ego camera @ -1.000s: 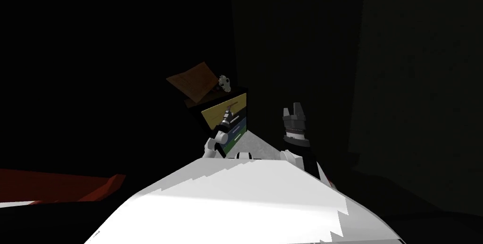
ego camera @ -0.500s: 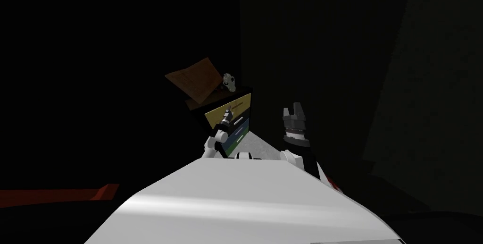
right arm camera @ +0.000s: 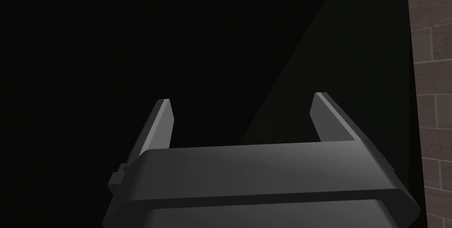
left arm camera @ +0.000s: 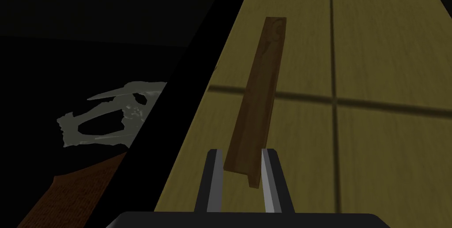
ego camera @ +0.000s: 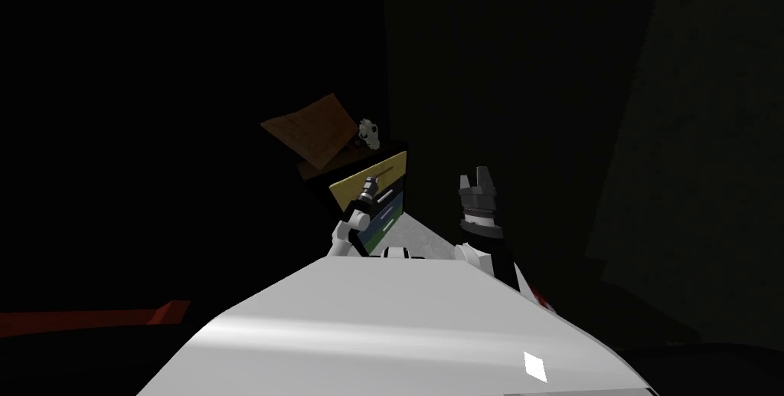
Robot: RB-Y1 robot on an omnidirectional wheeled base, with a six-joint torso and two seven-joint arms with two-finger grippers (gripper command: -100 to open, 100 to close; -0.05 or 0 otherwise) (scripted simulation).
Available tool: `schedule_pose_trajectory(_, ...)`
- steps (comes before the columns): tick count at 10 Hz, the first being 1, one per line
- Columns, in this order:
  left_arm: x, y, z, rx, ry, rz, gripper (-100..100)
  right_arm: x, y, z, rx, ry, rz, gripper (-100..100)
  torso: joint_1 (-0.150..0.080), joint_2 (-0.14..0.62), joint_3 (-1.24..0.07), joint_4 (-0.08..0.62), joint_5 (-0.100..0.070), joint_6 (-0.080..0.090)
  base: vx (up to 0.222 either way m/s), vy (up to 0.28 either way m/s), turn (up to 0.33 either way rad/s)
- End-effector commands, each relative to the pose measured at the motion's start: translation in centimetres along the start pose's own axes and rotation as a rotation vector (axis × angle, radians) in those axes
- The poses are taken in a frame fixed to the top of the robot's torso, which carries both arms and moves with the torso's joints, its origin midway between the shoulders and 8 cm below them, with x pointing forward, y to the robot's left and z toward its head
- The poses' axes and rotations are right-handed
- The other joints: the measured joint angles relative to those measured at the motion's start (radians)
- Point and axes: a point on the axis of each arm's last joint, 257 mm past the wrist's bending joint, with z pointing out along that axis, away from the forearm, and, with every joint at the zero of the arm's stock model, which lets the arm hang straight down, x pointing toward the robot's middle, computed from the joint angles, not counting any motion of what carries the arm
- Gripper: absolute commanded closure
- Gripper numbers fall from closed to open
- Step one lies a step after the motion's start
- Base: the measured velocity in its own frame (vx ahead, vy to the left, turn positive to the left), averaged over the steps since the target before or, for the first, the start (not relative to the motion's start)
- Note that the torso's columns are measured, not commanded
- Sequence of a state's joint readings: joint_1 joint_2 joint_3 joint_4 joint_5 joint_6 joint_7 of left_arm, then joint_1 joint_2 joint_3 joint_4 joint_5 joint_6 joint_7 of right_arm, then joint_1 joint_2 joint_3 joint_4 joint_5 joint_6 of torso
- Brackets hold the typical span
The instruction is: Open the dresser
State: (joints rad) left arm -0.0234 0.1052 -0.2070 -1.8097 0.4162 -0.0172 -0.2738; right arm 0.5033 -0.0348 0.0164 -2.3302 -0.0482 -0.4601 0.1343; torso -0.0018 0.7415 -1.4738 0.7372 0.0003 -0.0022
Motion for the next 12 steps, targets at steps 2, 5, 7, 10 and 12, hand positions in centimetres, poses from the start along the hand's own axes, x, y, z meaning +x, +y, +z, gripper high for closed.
schedule_pose_trajectory(2, 0.4, -0.2, 0.0, -0.009, 0.004, -0.004, 100, 0.0, 0.0, 0.0, 0.000, 0.000, 0.000, 0, 0.001, 0.001, 0.001, 0.002, -0.001, 0.001, -0.108, -0.147, 0.033)
schedule_pose_trajectory(5, 0.7, 0.0, -0.1, -0.015, 0.007, -0.005, 100, 0.0, 0.0, 0.0, 0.000, 0.000, 0.000, 0, 0.004, -0.002, -0.002, 0.001, 0.001, 0.001, -0.084, -0.100, 0.009)
schedule_pose_trajectory(7, 1.0, -0.1, -0.1, -0.012, 0.009, -0.006, 100, 0.0, 0.0, 0.0, 0.000, 0.000, 0.000, 0, 0.000, -0.001, 0.000, 0.001, -0.001, 0.001, -0.121, -0.171, 0.024)
schedule_pose_trajectory(10, 1.2, -2.2, 0.4, -0.014, 0.029, -0.015, -100, 0.0, 0.0, 0.0, 0.000, 0.000, 0.000, 0, 0.009, -0.010, -0.006, 0.000, 0.001, 0.001, 0.004, -0.041, 0.078)
schedule_pose_trajectory(12, 1.4, -3.3, 0.6, -0.014, 0.041, -0.018, -100, 0.0, 0.0, 0.0, 0.000, 0.000, 0.000, 0, 0.005, -0.006, -0.004, 0.000, 0.001, 0.002, 0.033, 0.004, 0.060)
